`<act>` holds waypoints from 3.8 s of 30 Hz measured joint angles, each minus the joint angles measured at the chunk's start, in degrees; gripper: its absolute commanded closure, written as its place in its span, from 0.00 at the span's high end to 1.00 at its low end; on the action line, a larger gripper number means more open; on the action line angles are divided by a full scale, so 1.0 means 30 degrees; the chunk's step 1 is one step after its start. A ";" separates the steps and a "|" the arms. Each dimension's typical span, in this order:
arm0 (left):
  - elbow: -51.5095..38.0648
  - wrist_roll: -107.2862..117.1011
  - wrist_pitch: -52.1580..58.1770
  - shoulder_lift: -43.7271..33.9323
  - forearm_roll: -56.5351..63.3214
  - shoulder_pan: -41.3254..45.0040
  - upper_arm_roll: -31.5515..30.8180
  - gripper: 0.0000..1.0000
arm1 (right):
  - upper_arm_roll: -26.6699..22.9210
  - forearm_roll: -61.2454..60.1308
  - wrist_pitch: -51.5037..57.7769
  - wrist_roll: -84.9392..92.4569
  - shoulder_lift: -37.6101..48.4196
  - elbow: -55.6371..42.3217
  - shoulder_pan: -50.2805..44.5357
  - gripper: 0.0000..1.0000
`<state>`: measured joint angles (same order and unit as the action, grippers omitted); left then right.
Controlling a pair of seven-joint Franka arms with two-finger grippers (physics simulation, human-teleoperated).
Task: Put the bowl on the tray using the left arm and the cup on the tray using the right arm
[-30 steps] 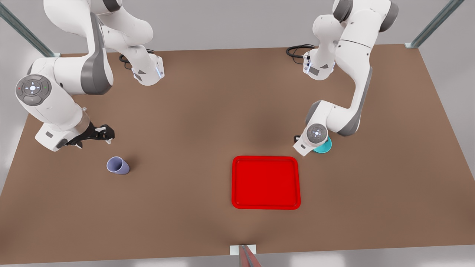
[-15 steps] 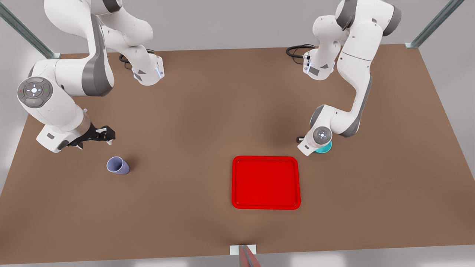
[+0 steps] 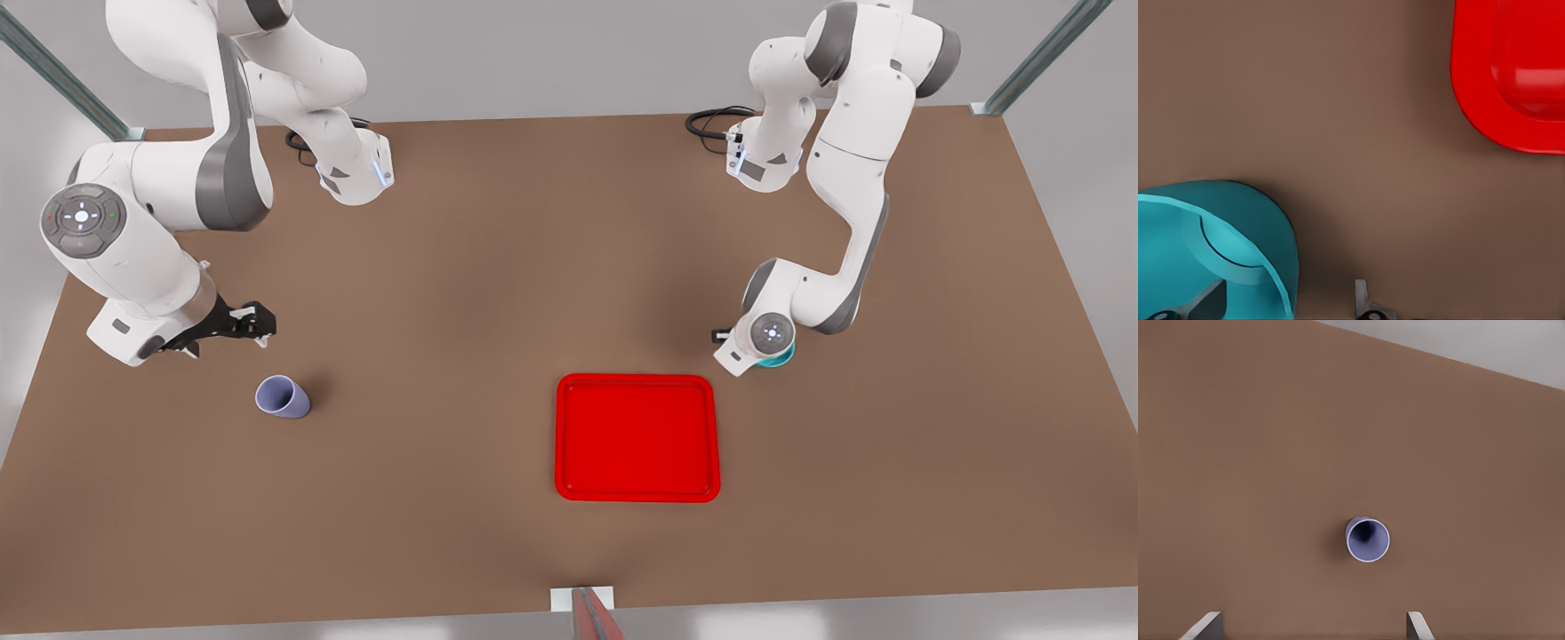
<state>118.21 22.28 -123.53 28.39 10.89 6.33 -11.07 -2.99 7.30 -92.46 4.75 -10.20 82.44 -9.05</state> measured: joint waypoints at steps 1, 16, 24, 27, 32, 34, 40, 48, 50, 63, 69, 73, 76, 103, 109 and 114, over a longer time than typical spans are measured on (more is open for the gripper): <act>0.0000 0.0055 0.0012 0.0000 -0.0023 0.0000 0.0000 0.57 | 0.0000 0.0000 0.0000 0.0000 0.0000 0.0002 0.0000 1.00; -0.0062 0.0197 0.0665 -0.0259 0.0861 -0.0119 -0.0004 0.21 | 0.0000 0.0000 0.0029 -0.0001 0.0029 -0.0028 0.0000 1.00; -0.0459 0.0165 0.2067 -0.0984 0.1893 0.0020 -0.0035 0.21 | 0.0029 0.0000 0.0029 -0.0024 0.0029 -0.0028 -0.0015 1.00; -0.3380 -0.0003 0.4162 -0.0845 0.1752 0.0403 -0.0096 0.21 | 0.0058 0.0000 0.0029 0.0000 0.0029 -0.0028 -0.0013 1.00; -1.0555 0.0028 0.5625 0.3198 0.1582 0.1980 0.0134 0.21 | 0.0119 0.0000 0.0029 -0.0029 0.0029 -0.0028 -0.0008 1.00; -1.2365 0.0046 0.5983 0.4498 0.1577 0.2523 0.0168 0.21 | 0.0140 0.0000 0.0029 -0.0029 0.0029 -0.0028 0.0011 1.00; -1.6821 -0.0206 0.6589 0.6774 0.1434 0.5423 0.1630 0.21 | 0.0147 0.0000 0.0056 -0.0042 0.0029 -0.0028 -0.0010 1.00; -1.8719 -0.0343 0.5146 0.8895 0.0562 0.8016 0.3749 0.21 | 0.0146 0.0000 0.0058 -0.0059 0.0029 -0.0028 -0.0026 1.00; -1.8897 -0.0372 0.4895 0.9209 0.0487 0.8230 0.4048 0.21 | 0.0162 0.0000 0.0085 -0.0057 0.0029 -0.0028 -0.0011 1.00; -1.9219 -0.0650 0.4519 0.9917 -0.2630 0.9580 0.5800 1.00 | 0.0468 -0.0173 -0.1648 0.0381 -0.2262 0.3176 0.1577 1.00; -1.7105 -0.0521 0.9450 0.2958 -0.4048 0.8302 0.5761 1.00 | 0.0497 -0.0006 -0.8033 0.1443 -0.1336 0.8920 0.3891 1.00; -1.5368 -0.2595 1.2406 -0.2516 -0.4257 0.3379 0.5750 1.00 | 0.0526 0.0030 -0.9967 0.2109 -0.2698 0.9846 0.4961 1.00; -1.2070 -0.3770 1.2164 -0.6206 -0.4253 -0.1142 0.4941 1.00 | 0.0526 0.0059 -1.0429 0.2391 -0.3393 0.9817 0.5314 1.00; -1.1660 -0.5963 1.4023 -0.6562 -0.3403 -0.0970 0.4292 1.00 | 0.0527 -0.0058 -1.1280 0.2402 -0.5484 0.8782 0.5490 1.00; -1.1676 -0.5972 1.3929 -0.6532 -0.3398 -0.0903 0.4306 1.00 | 0.0527 -0.0198 -1.1634 0.2374 -0.5973 0.8791 0.5449 0.40; -1.1748 -0.6030 1.3900 -0.6455 -0.3381 -0.0857 0.4306 1.00 | 0.0556 -0.0233 -1.1514 0.2229 -0.6003 0.8762 0.5292 0.21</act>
<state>82.97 4.19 -81.83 9.03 0.75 3.76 1.84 -1.32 6.60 -127.00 11.43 -28.21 108.72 6.82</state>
